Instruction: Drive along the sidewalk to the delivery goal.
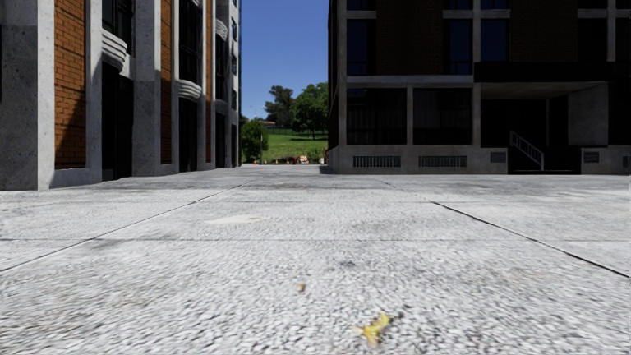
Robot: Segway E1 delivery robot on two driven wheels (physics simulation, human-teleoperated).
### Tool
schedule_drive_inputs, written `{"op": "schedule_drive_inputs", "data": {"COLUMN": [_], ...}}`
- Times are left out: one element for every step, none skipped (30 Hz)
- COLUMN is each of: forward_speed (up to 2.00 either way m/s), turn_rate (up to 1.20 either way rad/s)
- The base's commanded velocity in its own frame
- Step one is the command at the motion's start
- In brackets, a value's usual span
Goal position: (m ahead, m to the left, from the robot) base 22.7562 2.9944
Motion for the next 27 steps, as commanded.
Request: {"op": "schedule_drive_inputs", "data": {"forward_speed": [1.53, 1.53, 1.53, 1.53, 1.53, 1.53, 1.53, 1.53, 1.53, 1.53, 1.53, 1.53, 1.53, 1.53, 1.53, 1.53, 1.53, 1.53, 1.53, 1.53, 1.53, 1.53, 1.53, 1.53, 1.53, 1.53, 1.54], "turn_rate": [0.0, 0.0, 0.0, 0.0, 0.0, 0.0, 0.0, 0.0, 0.0, 0.0, 0.0, 0.0, 0.0, 0.0, 0.0, 0.0, 0.12, 0.2, 0.2, 0.21, 0.23, 0.25, 0.28, 0.3, 0.34, 0.35, 0.35]}}
